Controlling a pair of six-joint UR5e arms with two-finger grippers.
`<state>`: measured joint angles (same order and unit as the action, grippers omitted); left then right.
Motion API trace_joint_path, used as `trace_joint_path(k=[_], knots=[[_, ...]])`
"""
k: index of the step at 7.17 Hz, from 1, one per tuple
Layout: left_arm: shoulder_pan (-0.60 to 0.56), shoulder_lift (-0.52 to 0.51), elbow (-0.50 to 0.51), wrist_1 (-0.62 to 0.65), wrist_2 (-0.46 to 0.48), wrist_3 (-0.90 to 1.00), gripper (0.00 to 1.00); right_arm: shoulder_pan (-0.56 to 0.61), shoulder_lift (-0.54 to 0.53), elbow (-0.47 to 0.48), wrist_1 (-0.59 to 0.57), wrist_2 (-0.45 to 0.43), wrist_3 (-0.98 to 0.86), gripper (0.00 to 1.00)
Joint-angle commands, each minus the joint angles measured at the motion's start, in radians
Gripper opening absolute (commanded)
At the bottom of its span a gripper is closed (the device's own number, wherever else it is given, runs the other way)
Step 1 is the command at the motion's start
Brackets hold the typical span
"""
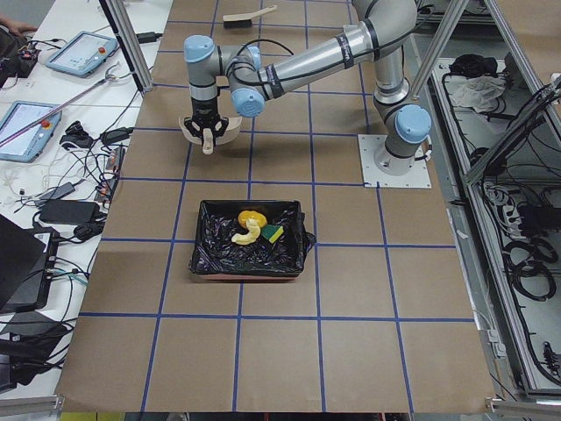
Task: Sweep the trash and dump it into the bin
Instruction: 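Release the brush onto the table with the right gripper and raise it, then lower the empty dustpan onto the table with the left gripper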
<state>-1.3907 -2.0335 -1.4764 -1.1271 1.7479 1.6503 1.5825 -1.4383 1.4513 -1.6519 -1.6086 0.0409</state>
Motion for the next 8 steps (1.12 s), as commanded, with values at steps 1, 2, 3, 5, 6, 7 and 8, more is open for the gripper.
trace_joint_path(k=[1, 2, 3, 5, 6, 7, 8], knots=[[-0.039, -0.062, 0.001, 0.051, -0.010, 0.000, 0.00, 0.004, -0.004, 0.001, -0.002, 0.068, 0.100, 1.00], [-0.034, -0.063, 0.002, 0.061, -0.042, 0.073, 0.00, 0.002, -0.017, 0.010, 0.015, 0.068, 0.108, 1.00], [-0.036, -0.063, -0.001, 0.061, -0.054, 0.074, 0.00, 0.002, -0.036, 0.033, 0.011, 0.073, 0.108, 1.00], [-0.036, -0.062, -0.016, 0.066, -0.044, 0.068, 0.00, 0.001, -0.047, 0.041, 0.009, 0.072, 0.109, 1.00], [-0.037, -0.062, -0.021, 0.064, -0.042, 0.069, 0.00, 0.002, -0.047, 0.041, 0.014, 0.072, 0.109, 1.00], [-0.037, -0.062, -0.025, 0.060, -0.039, 0.071, 0.03, 0.001, -0.047, 0.041, 0.014, 0.070, 0.109, 1.00], [-0.036, -0.057, -0.027, 0.052, -0.039, 0.080, 0.07, 0.001, -0.047, 0.041, 0.014, 0.070, 0.108, 1.00]])
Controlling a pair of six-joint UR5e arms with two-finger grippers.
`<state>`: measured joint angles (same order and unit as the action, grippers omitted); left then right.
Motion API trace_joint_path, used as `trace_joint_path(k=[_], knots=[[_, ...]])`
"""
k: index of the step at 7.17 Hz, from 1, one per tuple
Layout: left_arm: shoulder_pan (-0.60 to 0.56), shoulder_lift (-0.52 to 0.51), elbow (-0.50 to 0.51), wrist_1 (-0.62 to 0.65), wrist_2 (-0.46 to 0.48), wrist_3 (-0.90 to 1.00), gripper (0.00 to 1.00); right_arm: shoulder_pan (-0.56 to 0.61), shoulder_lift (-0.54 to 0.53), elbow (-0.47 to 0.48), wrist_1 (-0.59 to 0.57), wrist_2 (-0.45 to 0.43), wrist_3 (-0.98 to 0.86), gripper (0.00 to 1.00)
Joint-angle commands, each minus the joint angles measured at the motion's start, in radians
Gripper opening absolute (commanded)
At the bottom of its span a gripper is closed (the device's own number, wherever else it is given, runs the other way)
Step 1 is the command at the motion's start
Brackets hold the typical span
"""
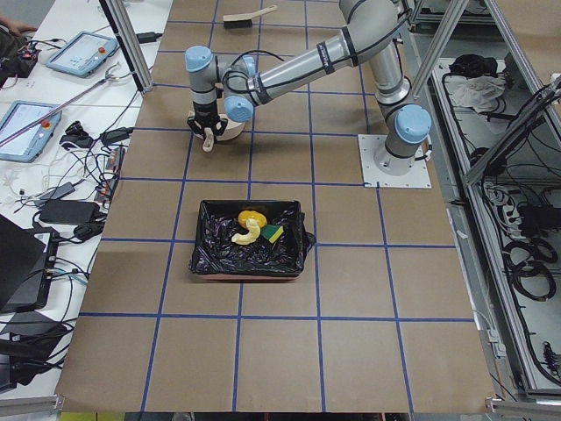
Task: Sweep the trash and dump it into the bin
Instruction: 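Lower the empty dustpan onto the table with the left gripper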
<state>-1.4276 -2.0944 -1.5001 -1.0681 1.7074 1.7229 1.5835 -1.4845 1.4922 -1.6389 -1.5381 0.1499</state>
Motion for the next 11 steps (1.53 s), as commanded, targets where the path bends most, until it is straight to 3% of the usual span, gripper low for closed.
trace_joint_path(k=[1, 2, 3, 6, 11], knots=[[0.001, 0.004, -0.008, -0.013, 0.001, 0.007, 0.22, 0.001, 0.000, 0.000, 0.001, 0.000, -0.001, 1.00], [0.003, 0.010, -0.026, -0.012, 0.003, -0.003, 0.35, 0.000, 0.000, 0.000, 0.002, 0.000, -0.001, 1.00], [0.007, 0.020, -0.032, -0.010, 0.003, -0.003, 0.42, 0.001, 0.000, 0.000, -0.002, 0.003, -0.001, 1.00], [0.007, 0.024, -0.032, -0.007, 0.000, -0.003, 0.51, 0.000, 0.000, -0.001, -0.009, -0.003, -0.023, 1.00], [-0.005, 0.068, -0.019, -0.009, 0.003, -0.038, 0.54, 0.001, 0.001, 0.000, -0.012, -0.013, -0.038, 1.00]])
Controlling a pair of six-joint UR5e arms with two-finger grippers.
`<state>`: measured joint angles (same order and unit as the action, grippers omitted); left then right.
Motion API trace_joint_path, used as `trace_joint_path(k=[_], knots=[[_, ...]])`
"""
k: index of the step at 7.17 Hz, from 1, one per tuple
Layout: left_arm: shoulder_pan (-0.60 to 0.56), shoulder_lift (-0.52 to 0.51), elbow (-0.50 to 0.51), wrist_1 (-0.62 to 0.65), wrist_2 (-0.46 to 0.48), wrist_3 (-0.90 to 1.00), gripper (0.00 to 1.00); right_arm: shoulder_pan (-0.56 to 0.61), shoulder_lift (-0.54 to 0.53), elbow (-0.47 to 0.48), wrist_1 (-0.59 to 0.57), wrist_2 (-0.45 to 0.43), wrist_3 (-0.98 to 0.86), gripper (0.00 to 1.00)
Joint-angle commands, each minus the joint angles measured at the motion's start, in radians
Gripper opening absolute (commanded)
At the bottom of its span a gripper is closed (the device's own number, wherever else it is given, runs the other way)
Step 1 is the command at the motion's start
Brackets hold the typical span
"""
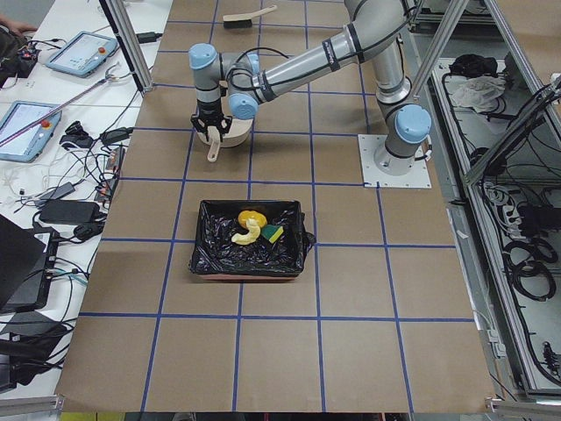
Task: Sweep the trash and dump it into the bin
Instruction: 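Lower the empty dustpan onto the table with the left gripper, then open the left gripper and lift it off the dustpan handle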
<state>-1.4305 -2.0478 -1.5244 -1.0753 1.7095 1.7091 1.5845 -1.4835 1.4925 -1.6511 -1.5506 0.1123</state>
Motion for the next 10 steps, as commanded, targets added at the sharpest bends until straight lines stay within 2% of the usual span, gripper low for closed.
trace_joint_path(k=[1, 3, 5, 6, 7, 10], knots=[[-0.011, 0.047, 0.009, -0.020, -0.008, -0.093, 0.54, 0.000, 0.000, 0.000, 0.001, -0.002, 0.000, 1.00], [-0.034, 0.060, 0.007, -0.026, -0.007, -0.257, 0.54, 0.000, 0.000, 0.000, 0.001, -0.002, 0.000, 1.00], [-0.059, 0.074, 0.000, -0.078, -0.013, -0.331, 0.54, 0.000, 0.000, 0.000, 0.002, 0.000, 0.000, 1.00], [-0.071, 0.064, -0.002, -0.080, -0.021, -0.385, 0.68, -0.001, 0.002, 0.000, 0.002, 0.001, 0.001, 1.00], [-0.077, 0.064, -0.006, -0.078, -0.090, -0.508, 1.00, -0.001, 0.000, 0.000, 0.002, 0.004, 0.001, 1.00], [-0.085, 0.092, 0.001, -0.066, -0.100, -0.727, 1.00, 0.000, 0.000, 0.000, 0.004, 0.014, 0.004, 1.00]])
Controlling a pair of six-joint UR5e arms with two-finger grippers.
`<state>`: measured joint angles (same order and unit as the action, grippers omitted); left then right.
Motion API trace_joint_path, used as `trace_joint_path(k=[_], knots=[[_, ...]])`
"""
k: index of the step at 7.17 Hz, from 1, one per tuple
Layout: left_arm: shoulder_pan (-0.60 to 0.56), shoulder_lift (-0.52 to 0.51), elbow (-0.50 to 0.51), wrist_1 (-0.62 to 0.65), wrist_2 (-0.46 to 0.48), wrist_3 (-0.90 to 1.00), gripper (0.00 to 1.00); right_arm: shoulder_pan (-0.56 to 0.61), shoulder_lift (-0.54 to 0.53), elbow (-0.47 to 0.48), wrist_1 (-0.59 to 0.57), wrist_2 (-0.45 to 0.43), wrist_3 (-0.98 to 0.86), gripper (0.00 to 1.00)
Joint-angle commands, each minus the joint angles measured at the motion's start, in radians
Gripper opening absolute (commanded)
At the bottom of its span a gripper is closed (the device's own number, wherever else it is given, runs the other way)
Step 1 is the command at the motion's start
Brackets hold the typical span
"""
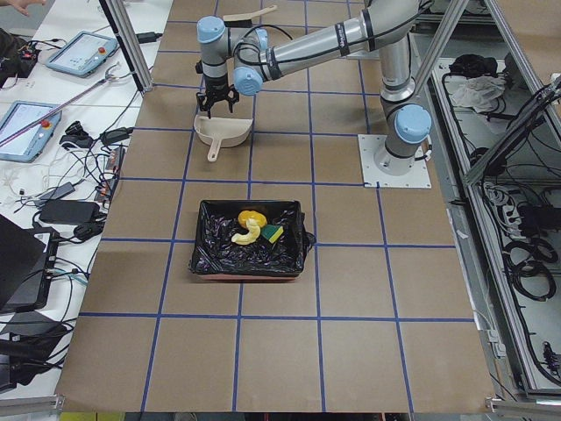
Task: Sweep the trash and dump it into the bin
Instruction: 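Open the left gripper and lift it off the dustpan handle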
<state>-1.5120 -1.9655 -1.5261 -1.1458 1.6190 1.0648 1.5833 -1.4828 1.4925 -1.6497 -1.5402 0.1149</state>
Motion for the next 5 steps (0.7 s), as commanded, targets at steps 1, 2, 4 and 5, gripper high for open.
trace_joint_path(k=[1, 2, 4, 5], knots=[[-0.040, 0.028, 0.007, 0.015, -0.011, -0.235, 1.00, 0.001, -0.002, 0.000, 0.002, 0.002, 0.000, 1.00], [-0.083, 0.043, 0.014, 0.040, -0.005, -0.329, 1.00, 0.001, -0.001, 0.000, 0.001, 0.005, 0.000, 1.00], [-0.102, 0.068, 0.015, 0.026, -0.014, -0.501, 1.00, 0.003, -0.002, 0.000, 0.007, 0.002, 0.000, 1.00], [-0.103, 0.097, 0.015, -0.021, -0.014, -0.581, 1.00, 0.003, -0.002, 0.000, 0.008, 0.005, 0.000, 1.00]])
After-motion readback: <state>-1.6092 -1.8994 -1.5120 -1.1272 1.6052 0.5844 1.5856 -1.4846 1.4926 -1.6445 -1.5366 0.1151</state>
